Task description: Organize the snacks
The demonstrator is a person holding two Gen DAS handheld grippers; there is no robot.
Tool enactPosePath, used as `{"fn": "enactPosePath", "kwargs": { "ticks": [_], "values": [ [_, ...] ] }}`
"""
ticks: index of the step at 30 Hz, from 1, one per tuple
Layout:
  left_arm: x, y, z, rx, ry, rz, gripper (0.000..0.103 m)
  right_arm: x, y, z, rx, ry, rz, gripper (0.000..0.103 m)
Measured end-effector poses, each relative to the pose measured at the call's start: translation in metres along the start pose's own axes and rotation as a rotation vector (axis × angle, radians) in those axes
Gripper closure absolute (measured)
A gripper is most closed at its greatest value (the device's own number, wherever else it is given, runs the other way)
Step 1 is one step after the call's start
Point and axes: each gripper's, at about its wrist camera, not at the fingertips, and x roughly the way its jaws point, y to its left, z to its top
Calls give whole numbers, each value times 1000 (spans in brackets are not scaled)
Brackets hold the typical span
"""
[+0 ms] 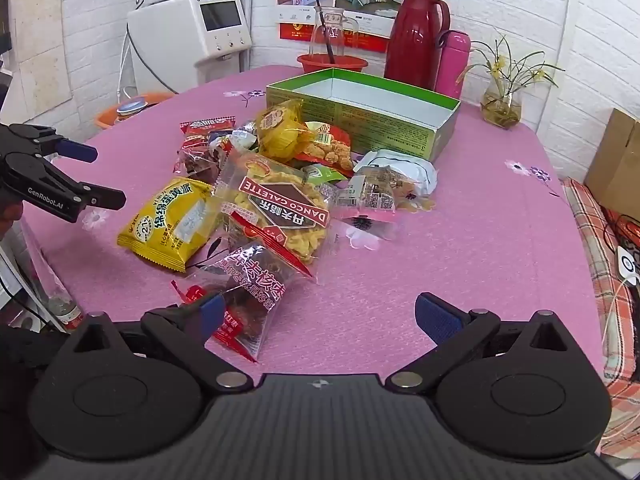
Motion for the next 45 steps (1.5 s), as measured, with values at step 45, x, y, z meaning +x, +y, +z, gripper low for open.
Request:
{"fn": "enactPosePath", "kwargs": {
  "ticks": [45],
  "values": [
    [3, -7, -5, 4, 19, -12, 0, 7, 9, -9, 35, 1, 47, 0]
  ]
}}
